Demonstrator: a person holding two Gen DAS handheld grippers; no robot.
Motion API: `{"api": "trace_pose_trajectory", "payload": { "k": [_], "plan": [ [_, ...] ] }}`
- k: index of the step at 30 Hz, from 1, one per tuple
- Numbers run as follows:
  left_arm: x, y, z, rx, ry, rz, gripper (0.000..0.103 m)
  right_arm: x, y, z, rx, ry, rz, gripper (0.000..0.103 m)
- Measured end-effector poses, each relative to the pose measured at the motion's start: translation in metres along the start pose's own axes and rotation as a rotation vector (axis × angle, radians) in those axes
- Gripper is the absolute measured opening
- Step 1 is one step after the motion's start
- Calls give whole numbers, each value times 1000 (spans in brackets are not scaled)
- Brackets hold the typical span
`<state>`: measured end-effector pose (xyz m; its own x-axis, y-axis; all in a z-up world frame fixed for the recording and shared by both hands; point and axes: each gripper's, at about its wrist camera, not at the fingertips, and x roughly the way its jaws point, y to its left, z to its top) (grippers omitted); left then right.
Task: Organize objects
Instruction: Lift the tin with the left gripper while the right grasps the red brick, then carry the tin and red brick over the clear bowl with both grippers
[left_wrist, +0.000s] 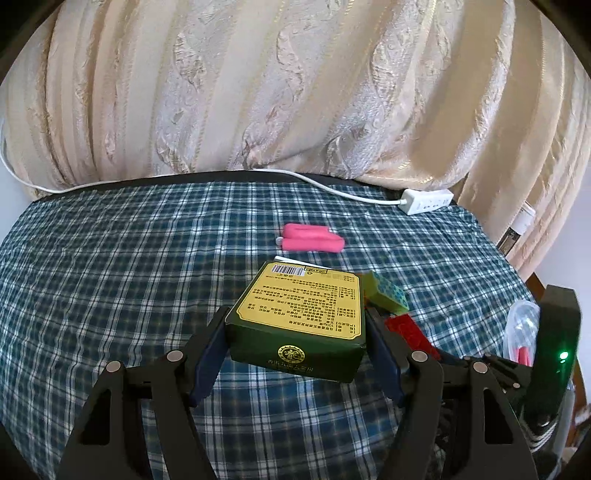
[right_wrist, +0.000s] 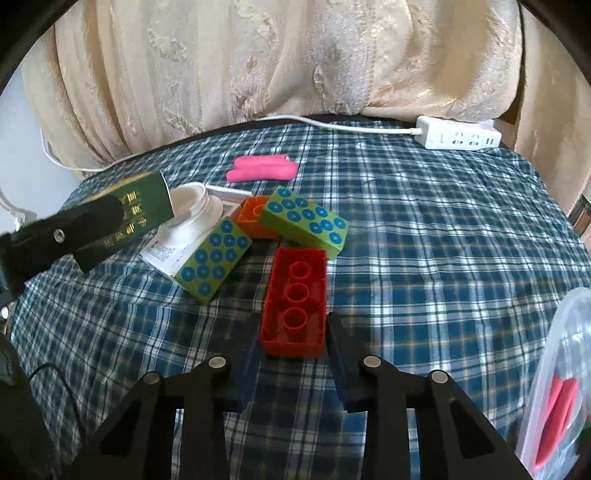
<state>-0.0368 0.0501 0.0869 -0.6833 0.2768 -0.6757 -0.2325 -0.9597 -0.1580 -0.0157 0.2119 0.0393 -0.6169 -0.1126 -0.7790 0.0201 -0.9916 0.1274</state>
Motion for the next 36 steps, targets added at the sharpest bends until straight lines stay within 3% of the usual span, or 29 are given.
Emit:
{"api": "trace_pose_trajectory", "payload": {
  "k": [17,36],
  "plan": [
    [-6,-23,-7,57,-6,-44,71,-49,-25,-13,92,-102,-4,33],
    [-23,-84,-17,180,-12,-85,71,-113,-104,-46,270,-231,-117,33]
  ]
}}
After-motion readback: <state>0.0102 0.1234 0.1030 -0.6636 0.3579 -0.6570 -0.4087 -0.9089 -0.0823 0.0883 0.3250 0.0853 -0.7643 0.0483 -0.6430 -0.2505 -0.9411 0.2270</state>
